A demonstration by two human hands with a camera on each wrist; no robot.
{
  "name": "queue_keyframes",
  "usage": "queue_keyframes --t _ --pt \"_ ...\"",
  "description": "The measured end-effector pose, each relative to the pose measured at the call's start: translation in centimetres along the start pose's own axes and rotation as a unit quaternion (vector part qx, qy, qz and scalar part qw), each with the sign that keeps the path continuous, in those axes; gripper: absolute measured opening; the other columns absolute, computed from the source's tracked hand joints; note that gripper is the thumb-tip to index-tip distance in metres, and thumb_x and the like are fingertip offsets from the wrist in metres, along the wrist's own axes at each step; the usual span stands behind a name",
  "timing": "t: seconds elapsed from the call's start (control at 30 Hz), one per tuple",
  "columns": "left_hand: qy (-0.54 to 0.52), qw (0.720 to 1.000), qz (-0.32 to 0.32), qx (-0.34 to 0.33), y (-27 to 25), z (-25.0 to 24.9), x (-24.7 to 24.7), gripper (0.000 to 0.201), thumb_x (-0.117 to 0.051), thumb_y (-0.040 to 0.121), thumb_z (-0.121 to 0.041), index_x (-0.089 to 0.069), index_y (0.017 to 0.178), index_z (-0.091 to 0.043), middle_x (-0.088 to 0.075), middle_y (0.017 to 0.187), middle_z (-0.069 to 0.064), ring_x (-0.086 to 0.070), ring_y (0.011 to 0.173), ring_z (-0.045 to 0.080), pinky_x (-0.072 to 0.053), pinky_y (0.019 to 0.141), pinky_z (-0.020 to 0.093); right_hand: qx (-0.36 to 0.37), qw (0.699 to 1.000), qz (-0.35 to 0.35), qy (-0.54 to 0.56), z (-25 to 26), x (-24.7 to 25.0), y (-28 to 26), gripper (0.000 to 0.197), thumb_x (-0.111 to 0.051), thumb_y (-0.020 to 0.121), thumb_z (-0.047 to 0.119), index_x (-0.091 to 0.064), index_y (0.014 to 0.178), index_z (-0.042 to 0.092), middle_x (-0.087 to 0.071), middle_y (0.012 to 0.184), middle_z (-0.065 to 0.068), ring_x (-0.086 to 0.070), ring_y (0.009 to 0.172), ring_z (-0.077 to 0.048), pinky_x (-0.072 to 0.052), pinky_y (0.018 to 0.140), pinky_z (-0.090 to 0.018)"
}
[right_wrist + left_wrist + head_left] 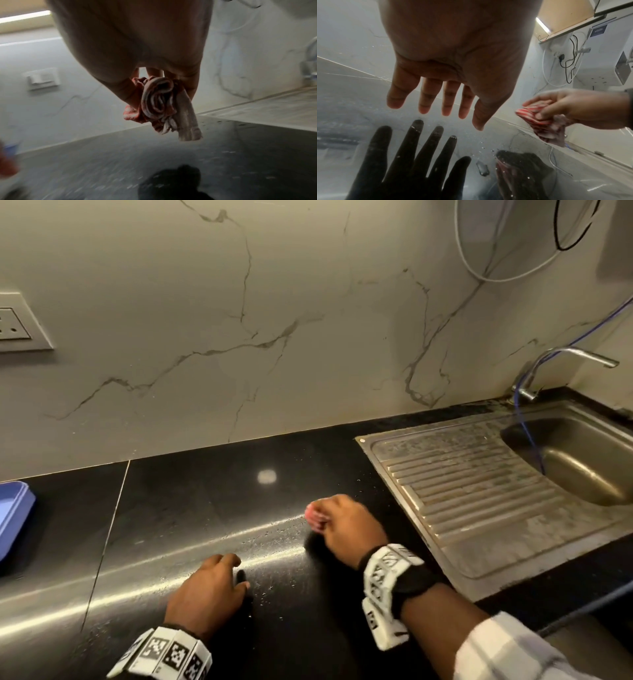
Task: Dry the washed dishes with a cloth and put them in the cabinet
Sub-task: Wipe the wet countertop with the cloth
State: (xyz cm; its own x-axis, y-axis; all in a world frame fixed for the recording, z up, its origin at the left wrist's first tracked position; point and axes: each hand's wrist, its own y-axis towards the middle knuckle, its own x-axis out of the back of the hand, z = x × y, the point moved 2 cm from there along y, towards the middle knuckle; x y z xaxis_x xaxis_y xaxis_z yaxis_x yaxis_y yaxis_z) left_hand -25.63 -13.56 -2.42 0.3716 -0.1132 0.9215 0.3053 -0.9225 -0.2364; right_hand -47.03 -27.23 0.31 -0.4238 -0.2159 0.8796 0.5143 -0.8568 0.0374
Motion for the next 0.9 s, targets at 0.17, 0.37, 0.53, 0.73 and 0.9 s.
queue_keyframes --t 0.17,0.37,0.53,0.73,0.9 --pt "-0.004 1.0 0.021 -0.02 0.6 -0.3 -0.6 0.031 -0.063 0.089 -0.048 -0.056 0.115 -0.032 -0.058 0.125 -0.006 -0.06 0.108 0.013 -0.049 0.093 0.028 0.082 0.986 0.122 -0.074 5.2 -4.9 0.8 0.042 -0.06 0.089 0.017 -0.059 0.127 0.035 -0.047 0.142 0.0 -0.045 0.128 -0.029 -0.041 0.106 -0.046" --pt "0.012 1.0 0.015 -0.018 0.6 0.0 -0.9 0.028 -0.061 0.089 -0.051 -0.056 0.11 -0.033 -0.057 0.124 -0.011 -0.06 0.108 0.011 -0.05 0.09 0.028 0.051 0.987 0.133 -0.078 2.3 -4.9 1.5 0.045 -0.048 0.098 0.013 -0.05 0.14 0.029 -0.035 0.156 -0.003 -0.033 0.14 -0.03 -0.029 0.118 -0.044" --pt "0.017 0.999 0.02 -0.018 0.3 -0.1 -0.7 0.036 -0.058 0.092 -0.052 -0.054 0.121 -0.032 -0.052 0.133 -0.011 -0.059 0.114 0.012 -0.049 0.095 0.028 -0.046 0.997 0.051 -0.034 -7.8 0.3 3.6 0.051 -0.045 0.083 -0.006 -0.065 0.121 0.022 -0.052 0.135 0.0 -0.054 0.122 -0.022 -0.041 0.108 -0.035" --pt "-0.004 1.0 0.022 0.003 1.2 -0.4 0.5 0.049 -0.059 0.092 -0.048 -0.047 0.137 -0.031 -0.052 0.142 -0.003 -0.058 0.12 0.016 -0.048 0.1 0.03 -0.245 0.961 -0.053 -0.116 -16.8 6.5 4.0 0.025 -0.055 0.095 0.029 -0.068 0.115 0.023 -0.064 0.116 -0.014 -0.065 0.102 -0.034 -0.05 0.087 -0.036" --pt "0.009 1.0 0.011 -0.001 5.5 -1.1 1.6 0.056 -0.065 0.089 -0.044 -0.048 0.138 -0.025 -0.053 0.14 -0.001 -0.056 0.121 0.017 -0.048 0.103 0.033 -0.024 0.998 -0.036 0.036 -4.7 3.1 4.4 0.039 -0.053 0.081 0.002 -0.069 0.106 0.027 -0.061 0.113 0.004 -0.062 0.1 -0.018 -0.052 0.091 -0.035"
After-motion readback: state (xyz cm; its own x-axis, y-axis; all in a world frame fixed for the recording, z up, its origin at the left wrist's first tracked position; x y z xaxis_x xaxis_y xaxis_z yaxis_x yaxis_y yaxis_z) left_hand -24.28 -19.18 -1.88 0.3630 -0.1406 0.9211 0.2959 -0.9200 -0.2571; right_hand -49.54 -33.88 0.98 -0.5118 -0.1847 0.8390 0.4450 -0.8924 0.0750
